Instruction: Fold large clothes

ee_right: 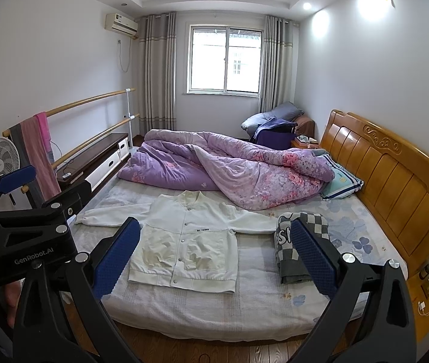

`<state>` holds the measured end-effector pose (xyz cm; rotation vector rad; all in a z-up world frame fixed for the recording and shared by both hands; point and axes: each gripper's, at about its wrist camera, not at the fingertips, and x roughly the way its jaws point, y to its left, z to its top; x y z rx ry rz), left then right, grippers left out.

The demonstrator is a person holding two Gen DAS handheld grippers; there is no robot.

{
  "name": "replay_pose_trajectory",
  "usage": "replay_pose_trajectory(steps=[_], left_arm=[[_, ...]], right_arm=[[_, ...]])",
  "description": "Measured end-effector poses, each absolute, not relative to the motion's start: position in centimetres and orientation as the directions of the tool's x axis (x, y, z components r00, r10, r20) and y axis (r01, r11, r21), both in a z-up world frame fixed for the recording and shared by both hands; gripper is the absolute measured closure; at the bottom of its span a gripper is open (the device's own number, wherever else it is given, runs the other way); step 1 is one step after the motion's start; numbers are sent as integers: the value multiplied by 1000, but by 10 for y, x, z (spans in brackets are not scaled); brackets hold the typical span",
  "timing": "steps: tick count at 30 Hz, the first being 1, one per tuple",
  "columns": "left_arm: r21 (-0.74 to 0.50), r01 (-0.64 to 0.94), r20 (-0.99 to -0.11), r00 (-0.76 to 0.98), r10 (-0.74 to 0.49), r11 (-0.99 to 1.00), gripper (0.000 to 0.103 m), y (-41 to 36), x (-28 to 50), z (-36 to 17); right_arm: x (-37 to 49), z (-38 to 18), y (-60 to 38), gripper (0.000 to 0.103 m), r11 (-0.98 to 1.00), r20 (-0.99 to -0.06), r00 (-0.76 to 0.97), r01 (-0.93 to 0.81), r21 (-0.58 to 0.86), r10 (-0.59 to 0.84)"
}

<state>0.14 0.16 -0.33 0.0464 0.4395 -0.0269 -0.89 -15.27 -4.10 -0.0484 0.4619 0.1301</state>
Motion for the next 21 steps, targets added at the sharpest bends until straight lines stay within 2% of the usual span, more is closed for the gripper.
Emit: replay_pose_trajectory(steps=[21], left_arm=[[39,33,-431,902,-13,999,5,4,4,-6]], right_arm=[[-6,-43,-153,7,990,-452,884,-142,-17,119]])
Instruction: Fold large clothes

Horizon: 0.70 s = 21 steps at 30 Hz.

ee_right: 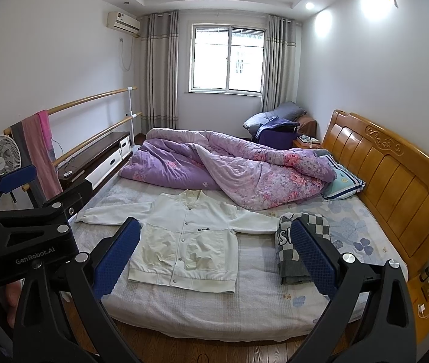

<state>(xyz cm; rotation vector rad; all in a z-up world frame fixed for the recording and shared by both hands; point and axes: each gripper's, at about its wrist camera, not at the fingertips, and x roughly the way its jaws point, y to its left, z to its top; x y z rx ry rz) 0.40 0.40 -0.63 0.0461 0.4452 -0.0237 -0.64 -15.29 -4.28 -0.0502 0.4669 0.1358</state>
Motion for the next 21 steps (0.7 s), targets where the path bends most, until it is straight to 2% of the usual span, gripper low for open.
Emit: replay_pose_trajectory(steps=[21], left_arm=[[37,41,-455,890,-20,998,5,16,20,-18]], right_arm=[[5,-52,-135,7,991,-478,871,-135,-18,110]])
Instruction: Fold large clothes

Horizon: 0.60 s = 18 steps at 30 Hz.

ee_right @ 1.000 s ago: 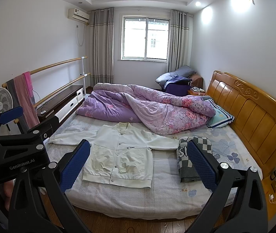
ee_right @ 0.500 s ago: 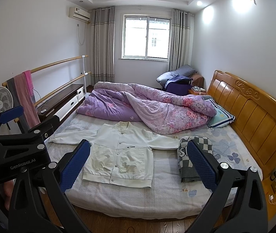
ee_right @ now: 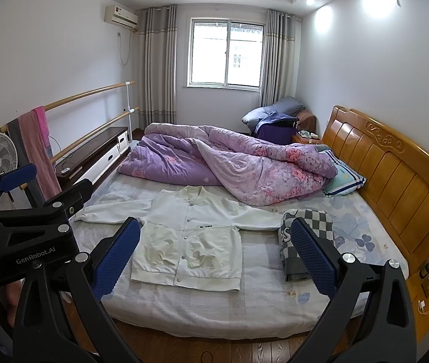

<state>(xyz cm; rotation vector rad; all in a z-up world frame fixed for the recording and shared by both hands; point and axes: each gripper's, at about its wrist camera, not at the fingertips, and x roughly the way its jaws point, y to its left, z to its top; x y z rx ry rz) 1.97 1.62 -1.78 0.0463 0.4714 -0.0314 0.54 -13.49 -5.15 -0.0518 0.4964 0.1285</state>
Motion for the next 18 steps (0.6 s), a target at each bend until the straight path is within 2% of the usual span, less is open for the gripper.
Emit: replay_pose_trajectory(steps=[18], left_arm=[[46,81,-549,835,-43,996,5,43,79,-45]], right_arm=[[48,-81,-115,7,994,-566,818,-104,24,100]])
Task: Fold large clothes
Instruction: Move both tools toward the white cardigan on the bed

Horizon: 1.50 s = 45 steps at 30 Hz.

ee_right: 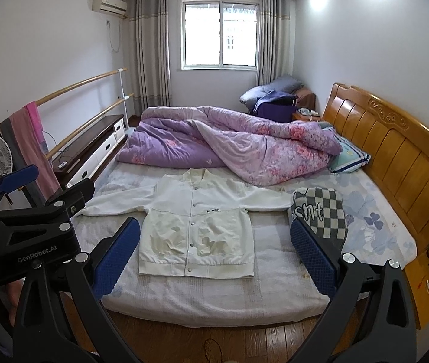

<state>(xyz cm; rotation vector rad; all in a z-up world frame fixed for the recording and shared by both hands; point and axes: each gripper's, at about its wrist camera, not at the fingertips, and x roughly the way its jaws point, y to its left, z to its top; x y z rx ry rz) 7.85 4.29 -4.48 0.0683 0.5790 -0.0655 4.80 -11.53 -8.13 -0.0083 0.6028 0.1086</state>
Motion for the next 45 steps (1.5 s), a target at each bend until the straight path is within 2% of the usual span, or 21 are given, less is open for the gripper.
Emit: replay_pose_trajectory(steps=[18,24,33,41,45], left_arm=[[68,-101,-612,782,121,993,5,-7,217,-77],[33,-106,-641,761,102,994,5,17,262,-109],[-31,-122,-708,704,64,992,5,120,350,-173],[-131,-166,-812,584,-9,977,5,262,437,-256],[-143,-258,-857,516,11,956,5,346,472,-309]], right_arm=[[194,-110,-160,7,956,-606,754,-290,36,251],[242,-134,-142,7,948,-659,701,-314,57,272],[325,-188,-45,7,947,-737,638,-321,9,224],[413,-260,93,7,947,-825,533,-320,10,188],[452,-301,157,8,941,-850,493,-339,7,184]])
